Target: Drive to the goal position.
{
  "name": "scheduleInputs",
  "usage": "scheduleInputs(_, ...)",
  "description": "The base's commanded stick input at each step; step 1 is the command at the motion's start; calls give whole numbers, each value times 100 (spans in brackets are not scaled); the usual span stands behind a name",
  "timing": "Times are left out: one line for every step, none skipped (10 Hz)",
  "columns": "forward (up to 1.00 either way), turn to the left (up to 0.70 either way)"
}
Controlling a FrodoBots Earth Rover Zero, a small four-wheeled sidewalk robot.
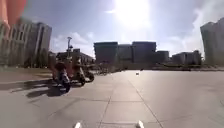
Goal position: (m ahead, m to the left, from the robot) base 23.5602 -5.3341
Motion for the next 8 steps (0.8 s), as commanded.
scheduleInputs(70, -1)
scheduleInputs(70, -1)
scheduleInputs(70, -1)
scheduleInputs(70, -1)
scheduleInputs(70, -1)
scheduleInputs(70, -1)
scheduleInputs(70, -1)
scheduleInputs(70, -1)
